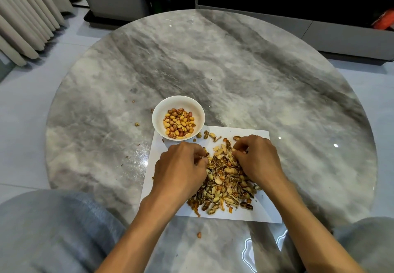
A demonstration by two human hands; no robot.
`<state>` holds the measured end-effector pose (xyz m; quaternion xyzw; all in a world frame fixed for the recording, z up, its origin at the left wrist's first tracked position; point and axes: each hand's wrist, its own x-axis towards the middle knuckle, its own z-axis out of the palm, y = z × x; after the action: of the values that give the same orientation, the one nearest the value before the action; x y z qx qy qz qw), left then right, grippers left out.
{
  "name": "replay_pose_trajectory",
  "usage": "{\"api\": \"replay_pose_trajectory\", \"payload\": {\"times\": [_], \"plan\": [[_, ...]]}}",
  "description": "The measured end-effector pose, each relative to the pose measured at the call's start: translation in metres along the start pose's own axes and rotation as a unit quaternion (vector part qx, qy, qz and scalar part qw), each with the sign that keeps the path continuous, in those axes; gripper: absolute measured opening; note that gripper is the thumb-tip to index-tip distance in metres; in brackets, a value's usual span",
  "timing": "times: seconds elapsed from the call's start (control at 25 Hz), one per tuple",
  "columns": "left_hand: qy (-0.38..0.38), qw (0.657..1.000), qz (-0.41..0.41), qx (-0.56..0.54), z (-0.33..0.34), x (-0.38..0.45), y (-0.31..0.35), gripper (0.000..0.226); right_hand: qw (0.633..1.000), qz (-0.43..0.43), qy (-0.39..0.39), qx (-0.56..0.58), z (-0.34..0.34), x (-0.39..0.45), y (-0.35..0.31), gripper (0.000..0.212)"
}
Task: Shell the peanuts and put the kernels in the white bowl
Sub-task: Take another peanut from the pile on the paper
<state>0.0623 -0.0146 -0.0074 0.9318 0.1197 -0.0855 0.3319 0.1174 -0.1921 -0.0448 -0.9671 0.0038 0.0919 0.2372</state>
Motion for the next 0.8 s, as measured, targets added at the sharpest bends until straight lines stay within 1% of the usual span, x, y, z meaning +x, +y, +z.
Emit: {"api": "replay_pose_trajectory", "payload": {"times": [0.08, 0.12, 0.16, 0.2, 0.24, 0.28, 0.32, 0.36, 0.4, 0.44, 0.48, 0.56, 0.6, 0.64, 0.68, 0.72, 0.8], "plan": [[0.012, 0.999, 0.013, -0.029, 0.001, 0.001, -0.001, 0.017, 1.000, -0.004, 0.004, 0.029, -0.003, -0.004, -0.004, 0.005], [0.019, 0.997, 0.019, -0.067, 0.002, 0.002, 0.000, 0.015, 0.996, 0.000, -0.001, 0.086, -0.008, -0.005, -0.006, 0.004], [0.023, 0.992, 0.022, -0.125, 0.002, 0.003, 0.001, 0.014, 0.985, 0.006, -0.016, 0.174, -0.014, -0.008, -0.011, 0.003], [0.021, 0.980, 0.027, -0.194, 0.002, 0.004, 0.003, 0.016, 0.959, 0.010, -0.044, 0.279, -0.022, -0.013, -0.017, 0.003], [0.016, 0.965, 0.038, -0.258, 0.001, 0.004, 0.005, 0.018, 0.923, 0.012, -0.075, 0.378, -0.029, -0.020, -0.024, 0.005], [0.013, 0.951, 0.054, -0.305, -0.001, 0.004, 0.008, 0.020, 0.886, 0.015, -0.102, 0.453, -0.035, -0.027, -0.030, 0.008], [0.014, 0.939, 0.070, -0.337, -0.003, 0.002, 0.010, 0.021, 0.856, 0.017, -0.120, 0.502, -0.038, -0.032, -0.034, 0.011], [0.016, 0.930, 0.079, -0.358, -0.006, 0.001, 0.012, 0.021, 0.837, 0.020, -0.130, 0.531, -0.039, -0.035, -0.036, 0.014], [0.018, 0.927, 0.079, -0.365, -0.007, 0.000, 0.013, 0.019, 0.831, 0.023, -0.131, 0.541, -0.039, -0.036, -0.036, 0.016], [0.023, 0.930, 0.068, -0.361, -0.008, 0.000, 0.014, 0.017, 0.840, 0.026, -0.123, 0.527, -0.037, -0.035, -0.034, 0.017], [0.032, 0.935, 0.046, -0.349, -0.008, 0.001, 0.012, 0.016, 0.869, 0.028, -0.108, 0.482, -0.035, -0.032, -0.030, 0.017], [0.051, 0.943, -0.020, -0.327, -0.007, 0.005, 0.007, 0.015, 0.949, 0.024, -0.079, 0.305, -0.028, -0.023, -0.019, 0.015], [0.060, 0.944, -0.047, -0.322, -0.008, 0.007, 0.004, 0.015, 0.976, 0.015, -0.076, 0.202, -0.023, -0.019, -0.015, 0.013], [0.066, 0.945, -0.065, -0.314, -0.009, 0.008, 0.002, 0.015, 0.990, 0.004, -0.073, 0.119, -0.018, -0.017, -0.013, 0.012], [0.069, 0.947, -0.073, -0.304, -0.010, 0.009, 0.001, 0.014, 0.996, -0.006, -0.062, 0.069, -0.014, -0.015, -0.012, 0.012], [0.071, 0.950, -0.076, -0.295, -0.012, 0.009, 0.001, 0.014, 0.998, -0.013, -0.041, 0.050, -0.010, -0.012, -0.014, 0.013], [0.073, 0.952, -0.082, -0.287, -0.014, 0.009, 0.002, 0.013, 0.998, -0.034, 0.009, 0.058, -0.001, 0.000, -0.021, 0.014]]}}
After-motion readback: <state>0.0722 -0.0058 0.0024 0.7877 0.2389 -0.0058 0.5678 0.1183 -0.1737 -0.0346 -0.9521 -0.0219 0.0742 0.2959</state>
